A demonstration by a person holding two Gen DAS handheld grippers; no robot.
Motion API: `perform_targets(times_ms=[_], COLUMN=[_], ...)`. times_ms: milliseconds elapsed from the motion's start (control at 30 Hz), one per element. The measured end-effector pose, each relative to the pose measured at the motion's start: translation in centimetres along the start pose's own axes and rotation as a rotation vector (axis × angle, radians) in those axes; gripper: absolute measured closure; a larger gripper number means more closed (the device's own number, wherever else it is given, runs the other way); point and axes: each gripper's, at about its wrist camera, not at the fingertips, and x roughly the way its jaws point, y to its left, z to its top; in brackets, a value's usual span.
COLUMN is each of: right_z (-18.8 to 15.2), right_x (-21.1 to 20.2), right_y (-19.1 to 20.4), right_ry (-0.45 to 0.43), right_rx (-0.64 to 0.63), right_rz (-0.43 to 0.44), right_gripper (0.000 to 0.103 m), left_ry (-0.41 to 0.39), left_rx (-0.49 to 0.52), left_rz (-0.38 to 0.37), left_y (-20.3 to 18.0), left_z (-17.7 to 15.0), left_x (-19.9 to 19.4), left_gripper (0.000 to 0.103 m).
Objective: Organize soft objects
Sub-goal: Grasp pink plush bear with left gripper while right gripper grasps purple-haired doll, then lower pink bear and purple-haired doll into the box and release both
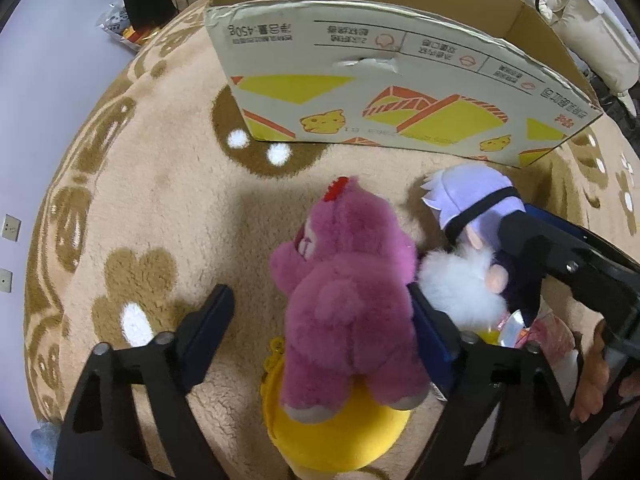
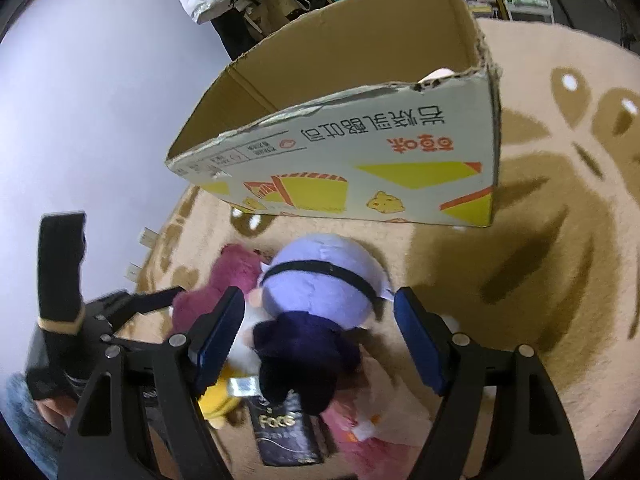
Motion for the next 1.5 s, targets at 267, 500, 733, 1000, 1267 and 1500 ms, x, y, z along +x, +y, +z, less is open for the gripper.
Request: perform_targets(times_ms=[267, 500, 733, 1000, 1267, 1500], right_z=[0.3, -0.1, 0.0, -0.4, 0.0, 0.7], right_x=[1.3, 1.8, 0.4, -3.4, -7.6, -12.0], right_y=[-0.4, 1.0, 1.2, 1.1, 2.6, 4.4], right_ry=[0.031, 0.031, -0.033, -0.134, -0.187, -0.24], right_rx=[0.04, -0.038, -0.045, -0.001, 0.01, -0.055], right_rz=[0.016, 0.014, -0.025, -0.086, -0.111, -0.128], right_gripper=[0.028, 0.041, 0.042, 0.042, 0.042, 0.042], left_ry=[-0.019, -0.058, -0.163, -0.249, -0.331, -0.394], left_rx=[0.02, -0.012, -0.047, -0.078, -0.04, -0.025], left_rz=[-0.053, -0.055, -0.001, 0.02, -0.002, 0.018], left_y=[-0.6, 0.5, 1.5, 2.5, 2.2, 2.4], left_z=[-0.1, 0.2, -0.9, -2.1, -2.1, 0.5], left_x=[-0.2, -1.0, -3.9, -8.0, -12.5, -14.8], left_gripper=[0.052, 0.054, 0.054, 0.054, 0.054, 0.054])
